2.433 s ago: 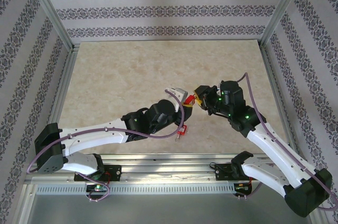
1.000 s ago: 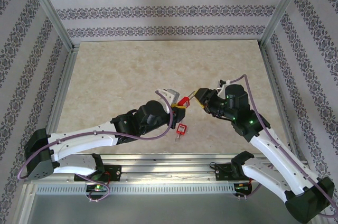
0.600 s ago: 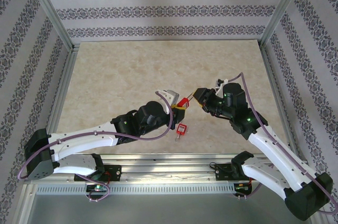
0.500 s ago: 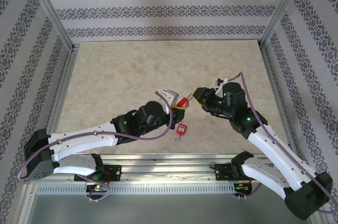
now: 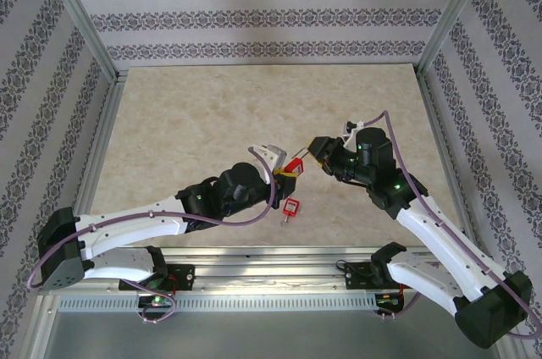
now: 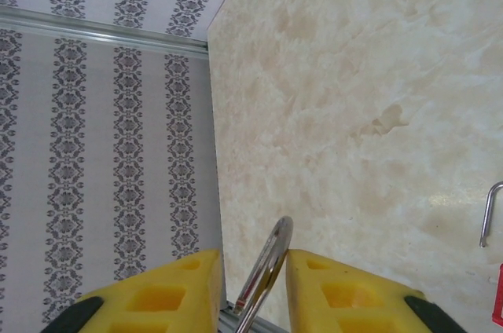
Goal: Unlock with the key
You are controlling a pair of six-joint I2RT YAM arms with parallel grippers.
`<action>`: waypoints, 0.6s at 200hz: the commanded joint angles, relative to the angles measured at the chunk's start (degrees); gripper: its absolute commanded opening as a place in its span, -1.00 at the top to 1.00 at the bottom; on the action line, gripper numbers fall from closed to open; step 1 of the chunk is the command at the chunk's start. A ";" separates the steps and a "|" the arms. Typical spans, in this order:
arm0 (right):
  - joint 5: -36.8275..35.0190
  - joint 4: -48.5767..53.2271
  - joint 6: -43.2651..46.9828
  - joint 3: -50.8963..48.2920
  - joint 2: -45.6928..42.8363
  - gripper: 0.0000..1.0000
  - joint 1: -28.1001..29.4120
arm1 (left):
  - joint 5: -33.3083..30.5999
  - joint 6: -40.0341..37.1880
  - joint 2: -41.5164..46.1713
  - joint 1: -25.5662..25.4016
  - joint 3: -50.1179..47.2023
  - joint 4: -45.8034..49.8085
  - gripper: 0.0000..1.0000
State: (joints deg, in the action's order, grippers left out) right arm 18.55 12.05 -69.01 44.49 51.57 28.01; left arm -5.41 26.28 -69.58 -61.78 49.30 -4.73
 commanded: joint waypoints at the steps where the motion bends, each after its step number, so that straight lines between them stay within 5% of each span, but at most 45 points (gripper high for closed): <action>1: 1.13 -3.72 0.52 -0.39 -1.00 0.50 0.46 | 1.92 -1.18 1.38 0.61 -0.46 -3.05 0.83; 120: 4.51 -6.49 6.87 -1.77 -1.13 0.88 -1.38 | 6.51 2.11 5.34 2.42 -5.14 -2.14 0.81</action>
State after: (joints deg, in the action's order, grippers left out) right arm 22.22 9.82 -64.49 42.89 50.52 27.11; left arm -1.21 26.81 -65.69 -60.31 45.36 -6.04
